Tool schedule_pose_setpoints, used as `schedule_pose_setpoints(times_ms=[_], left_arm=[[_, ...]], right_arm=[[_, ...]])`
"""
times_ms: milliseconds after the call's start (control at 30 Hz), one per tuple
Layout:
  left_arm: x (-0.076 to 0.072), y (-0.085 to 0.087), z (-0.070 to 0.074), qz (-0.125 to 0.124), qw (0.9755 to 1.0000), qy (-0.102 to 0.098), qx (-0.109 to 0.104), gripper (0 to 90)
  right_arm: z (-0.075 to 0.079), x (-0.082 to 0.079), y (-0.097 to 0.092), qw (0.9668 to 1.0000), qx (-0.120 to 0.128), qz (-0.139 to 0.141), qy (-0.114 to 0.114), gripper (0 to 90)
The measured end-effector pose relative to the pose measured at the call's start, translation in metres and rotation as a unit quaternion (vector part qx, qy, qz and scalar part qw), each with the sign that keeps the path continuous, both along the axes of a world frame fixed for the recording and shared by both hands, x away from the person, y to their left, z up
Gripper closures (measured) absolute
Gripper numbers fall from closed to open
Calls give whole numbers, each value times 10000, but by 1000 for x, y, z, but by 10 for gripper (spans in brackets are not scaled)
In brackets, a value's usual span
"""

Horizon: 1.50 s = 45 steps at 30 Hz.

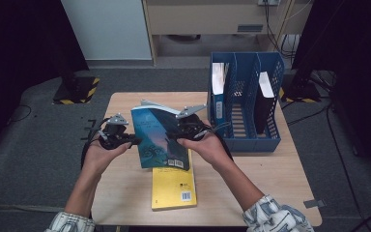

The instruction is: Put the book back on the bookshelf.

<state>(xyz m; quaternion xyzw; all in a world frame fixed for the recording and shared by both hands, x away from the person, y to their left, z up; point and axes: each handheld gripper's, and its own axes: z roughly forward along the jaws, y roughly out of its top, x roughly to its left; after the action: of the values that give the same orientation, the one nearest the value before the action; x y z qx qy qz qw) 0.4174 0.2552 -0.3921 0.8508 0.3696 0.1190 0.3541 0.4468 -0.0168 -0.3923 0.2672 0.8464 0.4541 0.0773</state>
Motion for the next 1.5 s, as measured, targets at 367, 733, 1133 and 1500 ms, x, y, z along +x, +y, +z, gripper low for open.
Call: schedule_pose_setpoints(times_ms=[367, 733, 1133, 1500], left_arm=[[9, 5, 4, 160, 9997, -186, -44, 860], [1, 7, 4, 88, 9997, -170, -142, 855], [-8, 4, 6, 37, 9996, -258, -56, 837], [-20, 7, -14, 299, 9991, -311, 41, 495]], right_arm=[[5, 6, 0, 9996, -86, -85, -256, 726], [9, -3, -2, 9995, -79, 146, -251, 699], [31, -13, -4, 9981, 156, 564, -196, 648], [31, -12, -6, 9977, 177, 619, -198, 705]])
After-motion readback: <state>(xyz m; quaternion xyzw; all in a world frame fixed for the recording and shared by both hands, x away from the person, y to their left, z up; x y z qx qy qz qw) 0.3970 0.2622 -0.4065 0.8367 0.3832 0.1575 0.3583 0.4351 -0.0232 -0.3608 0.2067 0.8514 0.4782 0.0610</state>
